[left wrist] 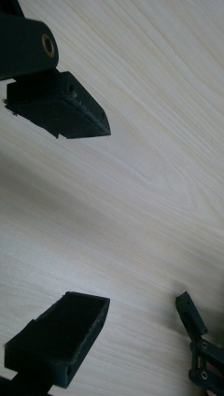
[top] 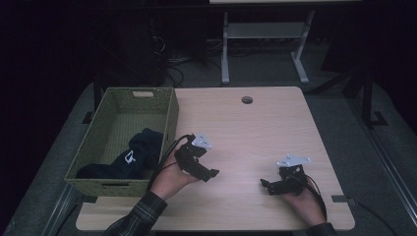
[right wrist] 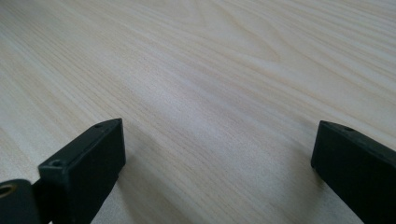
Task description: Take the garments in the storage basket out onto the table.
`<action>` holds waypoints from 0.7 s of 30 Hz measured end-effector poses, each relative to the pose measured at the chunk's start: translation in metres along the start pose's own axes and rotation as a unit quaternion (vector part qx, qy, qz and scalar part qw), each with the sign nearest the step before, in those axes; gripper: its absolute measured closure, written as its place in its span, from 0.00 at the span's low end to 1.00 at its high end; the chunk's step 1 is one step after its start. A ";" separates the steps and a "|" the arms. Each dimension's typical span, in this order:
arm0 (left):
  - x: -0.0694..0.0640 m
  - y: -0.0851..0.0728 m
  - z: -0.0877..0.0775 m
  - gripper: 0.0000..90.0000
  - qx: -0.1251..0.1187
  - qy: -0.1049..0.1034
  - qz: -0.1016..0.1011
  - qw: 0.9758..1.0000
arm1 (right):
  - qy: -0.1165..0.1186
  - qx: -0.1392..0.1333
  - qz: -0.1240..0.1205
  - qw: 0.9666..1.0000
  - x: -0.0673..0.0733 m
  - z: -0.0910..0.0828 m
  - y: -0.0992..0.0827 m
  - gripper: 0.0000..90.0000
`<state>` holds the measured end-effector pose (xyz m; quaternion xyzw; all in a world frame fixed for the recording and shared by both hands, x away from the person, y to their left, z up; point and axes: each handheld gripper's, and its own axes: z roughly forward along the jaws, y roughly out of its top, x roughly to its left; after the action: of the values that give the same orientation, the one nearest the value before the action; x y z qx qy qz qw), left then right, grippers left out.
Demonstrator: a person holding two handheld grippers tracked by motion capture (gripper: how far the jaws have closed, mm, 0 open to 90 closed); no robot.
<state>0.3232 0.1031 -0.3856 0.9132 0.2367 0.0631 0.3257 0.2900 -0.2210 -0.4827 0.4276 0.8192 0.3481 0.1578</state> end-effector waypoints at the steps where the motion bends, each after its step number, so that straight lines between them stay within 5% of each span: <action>1: 0.001 0.001 0.000 0.16 -0.001 0.001 0.004 1.000 | 0.000 0.000 0.000 1.000 0.000 0.000 0.000 0.03; 21: 0.007 0.012 -0.024 0.16 0.014 -0.007 0.003 1.000 | 0.002 0.000 -0.003 1.000 0.000 0.000 0.000 0.03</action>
<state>0.3279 0.1120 -0.3599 0.9189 0.2324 0.0541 0.3143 0.2899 -0.2209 -0.4828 0.4242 0.8210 0.3482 0.1576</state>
